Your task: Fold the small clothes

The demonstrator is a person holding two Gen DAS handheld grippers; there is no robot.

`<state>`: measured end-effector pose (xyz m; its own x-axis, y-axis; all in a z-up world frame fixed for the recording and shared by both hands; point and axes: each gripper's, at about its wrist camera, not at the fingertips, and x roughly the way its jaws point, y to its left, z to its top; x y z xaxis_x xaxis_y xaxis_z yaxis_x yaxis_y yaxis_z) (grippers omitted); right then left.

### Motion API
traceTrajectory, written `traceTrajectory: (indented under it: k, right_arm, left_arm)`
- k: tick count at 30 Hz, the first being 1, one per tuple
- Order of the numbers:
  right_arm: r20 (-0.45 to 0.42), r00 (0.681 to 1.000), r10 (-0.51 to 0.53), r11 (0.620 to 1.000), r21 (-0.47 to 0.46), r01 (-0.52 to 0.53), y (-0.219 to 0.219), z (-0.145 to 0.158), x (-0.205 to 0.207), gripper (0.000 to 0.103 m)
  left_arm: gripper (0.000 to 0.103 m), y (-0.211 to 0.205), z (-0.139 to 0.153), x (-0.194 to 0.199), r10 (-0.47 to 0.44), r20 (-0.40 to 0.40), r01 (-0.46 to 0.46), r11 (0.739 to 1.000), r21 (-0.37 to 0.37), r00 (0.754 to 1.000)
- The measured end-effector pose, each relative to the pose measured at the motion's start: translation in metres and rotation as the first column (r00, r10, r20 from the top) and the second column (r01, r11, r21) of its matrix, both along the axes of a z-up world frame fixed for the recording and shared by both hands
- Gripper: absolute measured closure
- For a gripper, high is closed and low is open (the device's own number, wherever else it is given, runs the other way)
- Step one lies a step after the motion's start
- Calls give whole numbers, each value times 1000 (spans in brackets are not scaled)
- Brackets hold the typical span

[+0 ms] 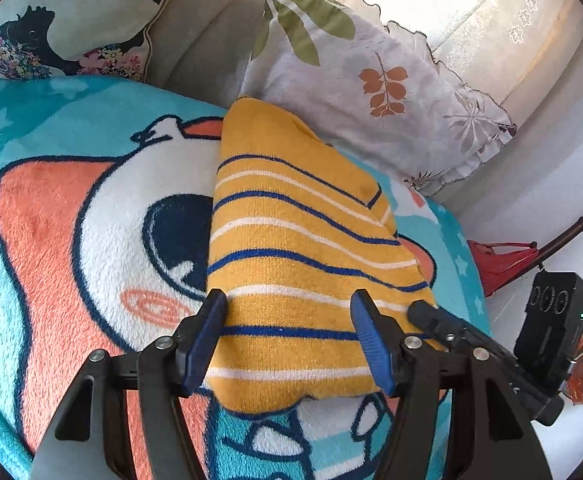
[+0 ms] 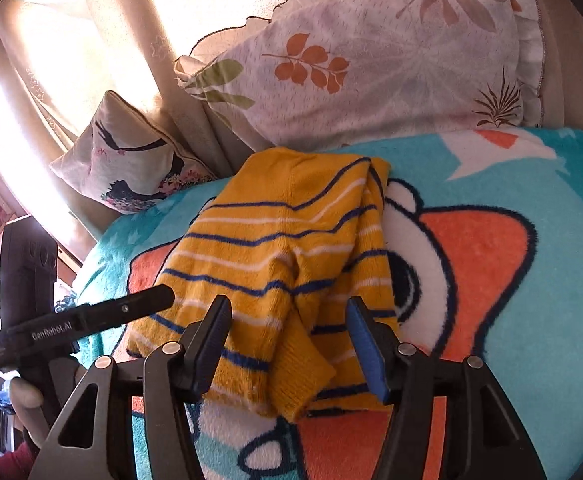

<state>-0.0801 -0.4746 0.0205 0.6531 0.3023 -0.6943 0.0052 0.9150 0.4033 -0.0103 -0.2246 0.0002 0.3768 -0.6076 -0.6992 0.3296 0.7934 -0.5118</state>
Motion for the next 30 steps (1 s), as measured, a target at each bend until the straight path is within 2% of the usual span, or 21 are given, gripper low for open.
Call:
traceTrajectory:
  k: [1, 3, 5, 8, 10, 11, 16, 19, 21, 23, 24, 25, 26, 30]
  right_arm:
    - [5, 1000, 26, 1000, 11, -26, 5, -4, 0, 68]
    - [10, 999, 41, 999, -1, -41, 12, -9, 1, 70]
    - [2, 998, 62, 998, 27, -62, 16, -16, 6, 76]
    - [-10, 997, 79, 985, 156, -77, 4, -22, 13, 81]
    - [8, 998, 63, 961, 269, -62, -16, -20, 11, 83]
    - [24, 999, 47, 954, 296, -52, -25, -16, 8, 83]
    - [55, 997, -46, 950, 310, 27, -63, -4, -21, 85]
    - [6, 994, -112, 949, 298, 105, -81, -18, -31, 85]
    - [-38, 990, -134, 943, 303, 139, -88, -32, -31, 85]
    - [-77, 987, -140, 947, 280, 156, -85, -47, -27, 83]
    - [-86, 985, -147, 945, 281, 166, -83, -52, -26, 77]
    - [-90, 983, -162, 946, 271, 181, -84, -55, -25, 61]
    - [-89, 980, -177, 949, 249, 194, -84, -54, -25, 55]
    - [-2, 971, -241, 944, 232, 235, -102, -25, -44, 52]
  left_arm:
    - [41, 3, 3, -3, 7, 11, -7, 1000, -4, 1000]
    - [41, 11, 8, -8, 13, 28, -12, 1000, -20, 1000]
    - [41, 15, 11, -10, 24, 43, -23, 1000, -18, 999]
    - [41, 17, 13, -11, 43, 52, -42, 999, -11, 998]
    - [41, 16, 15, -12, 40, 50, -39, 999, -14, 998]
    - [41, 14, 17, -12, 37, 56, -36, 999, -12, 998]
    - [40, -13, 18, -17, -49, 81, 49, 999, -1, 996]
    - [39, -38, 2, -16, -104, 35, 103, 994, 28, 994]
    - [33, -46, -13, -12, -101, -16, 101, 994, 48, 995]
    - [28, -42, -28, -7, -92, -90, 91, 996, -14, 992]
    - [28, -38, -33, -5, -86, -122, 81, 996, -43, 989]
    - [26, -34, -34, -3, -81, -138, 73, 996, -57, 987]
    - [26, -31, -33, -3, -77, -138, 69, 996, -57, 987]
    - [26, -27, -31, -5, -71, -124, 65, 997, -50, 990]
